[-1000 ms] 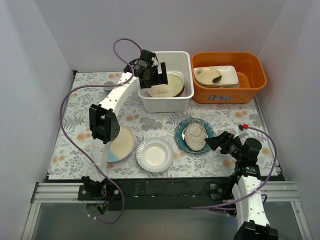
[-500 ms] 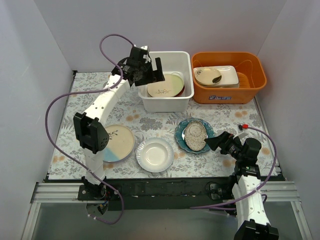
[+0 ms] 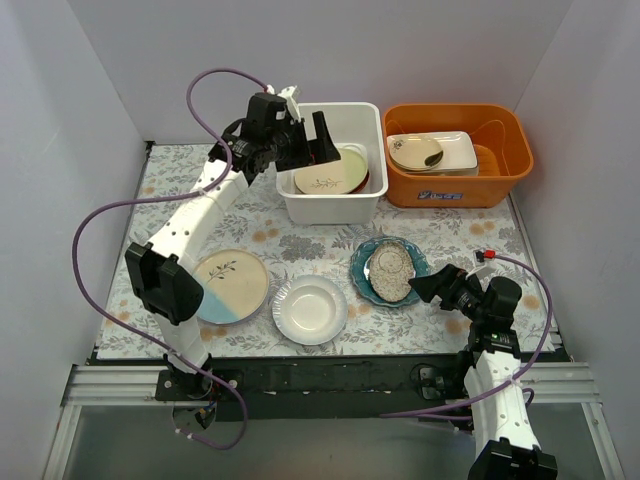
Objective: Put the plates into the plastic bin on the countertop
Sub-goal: Pick up the plate at the center of the board.
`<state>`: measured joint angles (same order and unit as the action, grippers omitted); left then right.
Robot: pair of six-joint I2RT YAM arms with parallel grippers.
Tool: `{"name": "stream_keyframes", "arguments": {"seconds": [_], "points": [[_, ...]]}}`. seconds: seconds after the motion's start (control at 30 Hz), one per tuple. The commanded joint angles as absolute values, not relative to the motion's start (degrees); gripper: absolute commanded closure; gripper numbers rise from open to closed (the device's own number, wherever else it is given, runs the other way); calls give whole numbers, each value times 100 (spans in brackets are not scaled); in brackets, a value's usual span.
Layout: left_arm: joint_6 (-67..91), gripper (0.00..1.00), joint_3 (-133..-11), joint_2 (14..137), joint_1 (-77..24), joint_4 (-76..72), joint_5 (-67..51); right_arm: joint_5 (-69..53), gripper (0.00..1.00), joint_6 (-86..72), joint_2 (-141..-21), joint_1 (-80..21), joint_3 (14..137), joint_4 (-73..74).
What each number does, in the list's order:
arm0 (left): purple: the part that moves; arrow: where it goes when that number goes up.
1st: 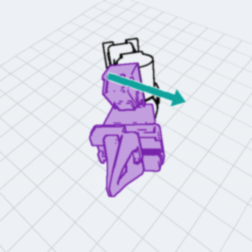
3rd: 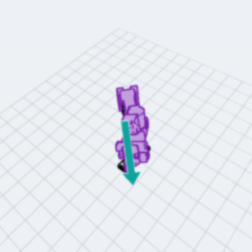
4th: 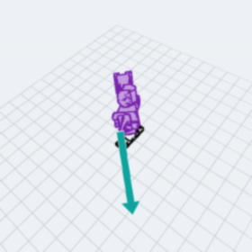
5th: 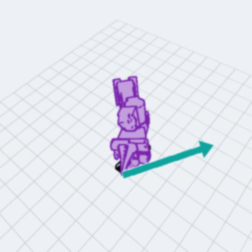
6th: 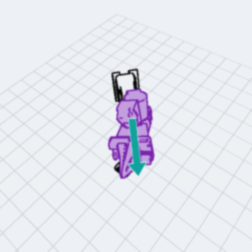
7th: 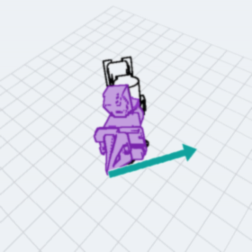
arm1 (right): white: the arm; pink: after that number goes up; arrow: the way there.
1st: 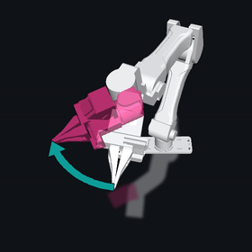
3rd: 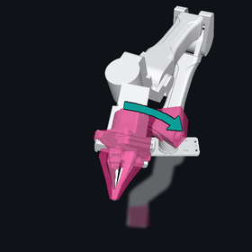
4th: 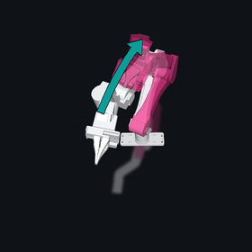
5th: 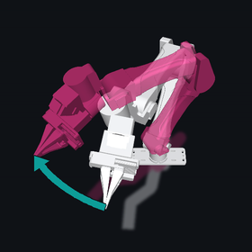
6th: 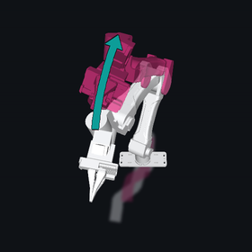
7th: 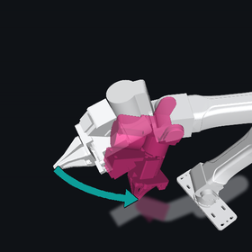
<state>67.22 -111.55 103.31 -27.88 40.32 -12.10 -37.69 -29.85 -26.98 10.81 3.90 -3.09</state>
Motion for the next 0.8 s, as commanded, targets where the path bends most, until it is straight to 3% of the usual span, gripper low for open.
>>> {"name": "stream_keyframes", "arguments": {"seconds": [0.0, 0.53, 0.77], "points": [[6741, 2, -10698, 9879, -3032, 3911, -1643, -3832, 3, -3015, -2698, 1090, 475, -518], [7049, 8, -8877, 9457, -3955, 3050, -1644, -4043, 16, -3243, -3366, 1090, 510, -1283], [7171, 17, -8350, 9641, -4315, 2672, -1547, -4078, 18, -3296, -3551, 1072, 510, -1450]]}}
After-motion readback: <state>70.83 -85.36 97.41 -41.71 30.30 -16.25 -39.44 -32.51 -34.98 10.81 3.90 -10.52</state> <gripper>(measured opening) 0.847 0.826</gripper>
